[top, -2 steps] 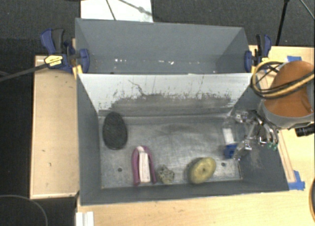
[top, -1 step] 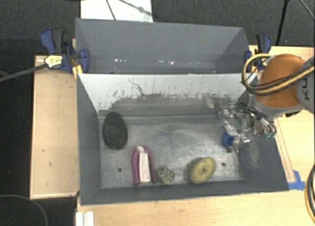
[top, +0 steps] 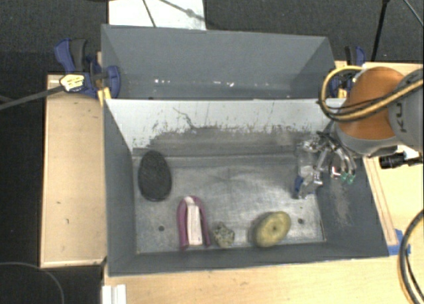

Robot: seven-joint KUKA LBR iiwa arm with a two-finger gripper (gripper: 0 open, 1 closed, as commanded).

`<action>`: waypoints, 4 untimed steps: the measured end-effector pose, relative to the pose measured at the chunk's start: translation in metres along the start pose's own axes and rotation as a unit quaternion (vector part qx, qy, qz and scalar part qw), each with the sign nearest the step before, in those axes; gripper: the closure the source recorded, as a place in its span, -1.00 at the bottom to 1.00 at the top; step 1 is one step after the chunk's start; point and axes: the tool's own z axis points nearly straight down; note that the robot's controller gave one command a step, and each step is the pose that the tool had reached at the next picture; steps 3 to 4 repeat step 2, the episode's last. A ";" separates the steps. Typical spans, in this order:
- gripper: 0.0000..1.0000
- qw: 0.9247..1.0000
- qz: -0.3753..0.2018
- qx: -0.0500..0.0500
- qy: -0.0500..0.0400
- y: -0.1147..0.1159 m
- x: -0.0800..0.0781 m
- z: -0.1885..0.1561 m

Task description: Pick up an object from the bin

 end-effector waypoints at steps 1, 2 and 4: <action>1.00 1.000 -0.001 0.000 0.003 0.000 0.000 -0.001; 1.00 1.000 -0.004 0.005 -0.008 0.002 -0.002 -0.122; 1.00 1.000 -0.004 0.005 -0.008 0.002 -0.002 -0.122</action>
Offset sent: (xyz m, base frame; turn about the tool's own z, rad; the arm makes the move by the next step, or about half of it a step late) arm 0.0000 0.0000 0.0000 0.0000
